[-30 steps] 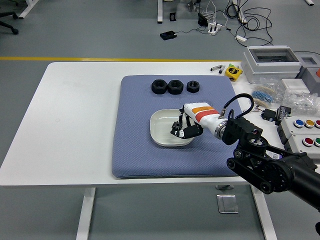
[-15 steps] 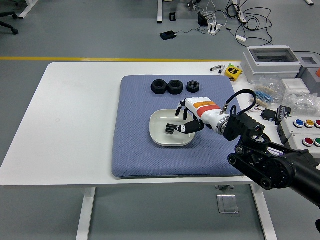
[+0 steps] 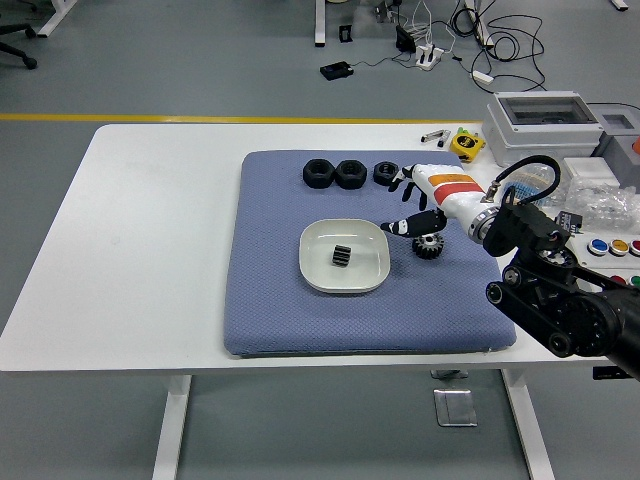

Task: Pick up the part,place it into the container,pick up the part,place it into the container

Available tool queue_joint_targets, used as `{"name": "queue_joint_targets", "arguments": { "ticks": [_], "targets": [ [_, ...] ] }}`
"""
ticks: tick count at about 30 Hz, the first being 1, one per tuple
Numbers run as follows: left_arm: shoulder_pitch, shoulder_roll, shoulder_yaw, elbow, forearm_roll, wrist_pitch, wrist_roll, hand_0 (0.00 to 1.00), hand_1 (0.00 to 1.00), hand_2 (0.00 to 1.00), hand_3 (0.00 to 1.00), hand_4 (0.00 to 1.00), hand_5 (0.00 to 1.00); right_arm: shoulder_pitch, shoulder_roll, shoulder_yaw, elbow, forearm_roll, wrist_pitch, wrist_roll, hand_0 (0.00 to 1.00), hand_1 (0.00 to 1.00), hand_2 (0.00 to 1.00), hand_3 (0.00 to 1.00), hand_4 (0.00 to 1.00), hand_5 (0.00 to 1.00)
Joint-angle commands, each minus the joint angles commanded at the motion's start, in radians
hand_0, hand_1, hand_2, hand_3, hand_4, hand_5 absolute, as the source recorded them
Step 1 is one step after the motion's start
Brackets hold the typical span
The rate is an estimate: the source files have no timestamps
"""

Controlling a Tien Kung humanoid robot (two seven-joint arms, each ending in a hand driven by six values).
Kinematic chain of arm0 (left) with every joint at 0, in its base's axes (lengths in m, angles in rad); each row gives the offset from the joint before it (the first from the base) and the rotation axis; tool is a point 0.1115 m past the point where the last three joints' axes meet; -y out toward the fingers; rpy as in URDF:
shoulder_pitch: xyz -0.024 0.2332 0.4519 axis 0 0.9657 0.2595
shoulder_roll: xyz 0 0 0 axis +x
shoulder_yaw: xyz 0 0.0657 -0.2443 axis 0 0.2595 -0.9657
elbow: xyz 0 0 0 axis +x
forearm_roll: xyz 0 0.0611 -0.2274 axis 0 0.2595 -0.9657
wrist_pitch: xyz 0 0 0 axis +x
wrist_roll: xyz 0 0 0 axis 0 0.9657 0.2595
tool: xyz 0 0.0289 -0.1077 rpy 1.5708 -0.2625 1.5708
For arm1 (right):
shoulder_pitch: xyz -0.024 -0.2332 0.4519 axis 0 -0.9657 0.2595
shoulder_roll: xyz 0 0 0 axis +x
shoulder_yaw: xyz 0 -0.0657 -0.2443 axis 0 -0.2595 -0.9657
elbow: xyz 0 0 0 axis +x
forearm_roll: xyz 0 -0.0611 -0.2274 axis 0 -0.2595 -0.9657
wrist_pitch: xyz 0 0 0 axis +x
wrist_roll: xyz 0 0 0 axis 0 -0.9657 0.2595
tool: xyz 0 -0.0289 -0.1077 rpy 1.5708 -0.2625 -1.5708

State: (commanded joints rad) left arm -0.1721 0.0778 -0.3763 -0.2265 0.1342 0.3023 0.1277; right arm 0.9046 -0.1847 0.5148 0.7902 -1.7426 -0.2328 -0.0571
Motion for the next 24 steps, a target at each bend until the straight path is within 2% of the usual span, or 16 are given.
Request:
{"name": "queue_joint_targets", "arguments": {
  "ticks": [2,3,8,9,12,14,15,21,22,24],
  "targets": [
    [0.001,-0.001,-0.002,0.000,0.002,0.000,0.001,0.521,0.542,0.657,0.592,0.588,0.555,0.001,0.000,-0.020,-0.034,0.018,0.002,0.003,0.483,0.594,0.680,0.655,0.986,0.406],
    [0.001,-0.001,-0.003,0.000,0.002,0.000,0.002,0.525,0.542,0.656,0.592,0.587,0.553,0.000,0.000,-0.024,-0.044,0.022,0.004,0.003,0.690,0.719,0.768,0.773,0.993,0.391],
    [0.004,-0.003,0.000,-0.001,-0.004,0.000,0.000,0.525,0.542,0.656,0.592,0.587,0.553,-0.015,-0.008,-0.042,-0.070,0.029,0.026,0.001,0.690,0.719,0.768,0.773,0.993,0.391],
    [0.004,-0.004,0.000,-0.001,-0.005,0.000,0.000,0.529,0.544,0.656,0.591,0.585,0.552,-0.016,-0.008,-0.049,-0.073,0.031,0.025,0.003,0.676,0.712,0.755,0.775,0.963,0.378],
    [0.003,-0.004,0.002,-0.002,-0.007,-0.001,-0.001,0.529,0.544,0.656,0.591,0.585,0.552,-0.016,-0.006,-0.069,-0.081,0.036,0.020,0.004,0.676,0.712,0.755,0.775,0.963,0.378],
    [0.002,-0.005,0.000,-0.002,-0.004,-0.001,0.001,0.529,0.544,0.656,0.591,0.585,0.552,-0.015,-0.001,-0.081,-0.087,0.040,0.019,0.006,0.676,0.712,0.755,0.775,0.963,0.378],
    [0.002,-0.005,0.000,-0.002,-0.003,-0.001,0.001,0.530,0.546,0.656,0.592,0.585,0.552,-0.015,0.002,-0.085,-0.091,0.046,0.015,0.008,0.643,0.690,0.730,0.744,0.940,0.374],
    [0.001,-0.006,0.000,-0.004,-0.001,-0.002,0.003,0.530,0.546,0.656,0.592,0.585,0.552,-0.011,0.034,-0.118,-0.164,0.116,-0.009,0.010,0.643,0.690,0.730,0.744,0.940,0.374],
    [0.000,-0.006,-0.001,-0.004,-0.001,-0.002,0.003,0.531,0.549,0.657,0.592,0.586,0.552,-0.011,0.036,-0.124,-0.173,0.125,-0.010,0.011,0.614,0.673,0.715,0.698,0.897,0.374],
    [0.000,-0.006,-0.001,-0.005,0.000,-0.002,0.003,0.531,0.549,0.657,0.592,0.586,0.552,-0.009,0.040,-0.138,-0.192,0.140,-0.009,0.013,0.614,0.673,0.715,0.698,0.897,0.374]
  ]
}}
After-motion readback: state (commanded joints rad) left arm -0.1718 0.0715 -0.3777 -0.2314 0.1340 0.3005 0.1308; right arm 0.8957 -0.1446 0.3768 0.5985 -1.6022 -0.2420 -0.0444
